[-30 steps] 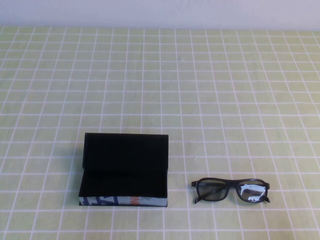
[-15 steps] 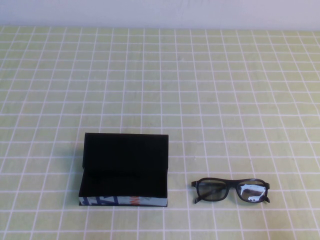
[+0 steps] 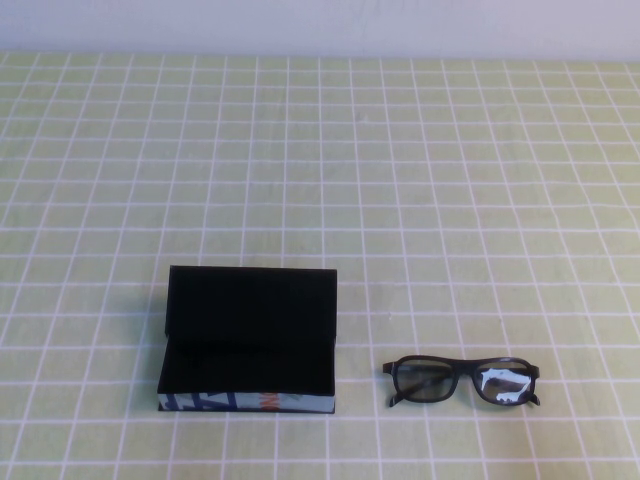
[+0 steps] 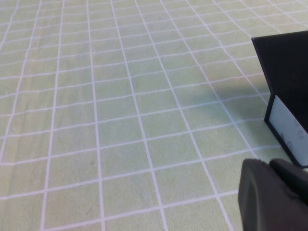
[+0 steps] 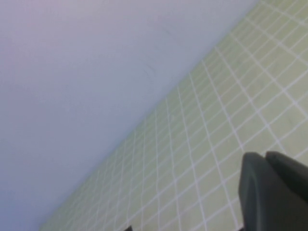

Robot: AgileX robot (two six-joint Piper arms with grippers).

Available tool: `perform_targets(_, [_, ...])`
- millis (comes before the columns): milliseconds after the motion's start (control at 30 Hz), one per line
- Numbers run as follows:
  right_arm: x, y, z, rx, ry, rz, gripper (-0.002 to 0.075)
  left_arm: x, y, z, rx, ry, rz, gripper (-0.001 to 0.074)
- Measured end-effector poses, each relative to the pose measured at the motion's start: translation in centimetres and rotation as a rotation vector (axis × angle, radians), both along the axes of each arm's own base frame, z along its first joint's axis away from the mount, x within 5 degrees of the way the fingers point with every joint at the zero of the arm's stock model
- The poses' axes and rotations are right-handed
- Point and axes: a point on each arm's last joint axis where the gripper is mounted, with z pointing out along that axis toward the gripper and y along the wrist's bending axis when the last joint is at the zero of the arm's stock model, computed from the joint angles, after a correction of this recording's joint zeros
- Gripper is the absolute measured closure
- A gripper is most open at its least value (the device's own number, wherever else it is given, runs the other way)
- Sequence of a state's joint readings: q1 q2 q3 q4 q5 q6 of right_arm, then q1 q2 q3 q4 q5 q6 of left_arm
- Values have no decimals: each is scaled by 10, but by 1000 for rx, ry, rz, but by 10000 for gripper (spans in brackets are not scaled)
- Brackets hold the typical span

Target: Return glasses to glasses case

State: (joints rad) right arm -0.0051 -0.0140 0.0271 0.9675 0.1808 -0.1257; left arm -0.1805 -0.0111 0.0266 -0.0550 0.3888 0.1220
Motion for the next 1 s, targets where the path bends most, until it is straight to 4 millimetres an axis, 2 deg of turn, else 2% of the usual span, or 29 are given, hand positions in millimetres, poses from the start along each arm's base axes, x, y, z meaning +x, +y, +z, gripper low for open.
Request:
perform_targets(167, [2, 12, 10, 10, 105, 140, 737, 0, 0, 0, 0, 0, 0, 738])
perform_targets(300, [14, 26, 38, -104, 268, 330, 737, 0, 0, 0, 0, 0, 0, 738])
perform_targets(533, [65, 34, 83, -398, 513, 600, 737, 0, 0, 0, 0, 0, 0, 738])
perform_targets(667, [94, 31, 96, -520, 603, 678, 737, 0, 0, 0, 0, 0, 0, 738])
perform_targets(800, [122, 36, 94, -568, 679, 777, 737, 0, 0, 0, 0, 0, 0, 738])
perform_targets(1000, [146, 75, 70, -738, 816, 1025, 737, 0, 0, 0, 0, 0, 0, 738])
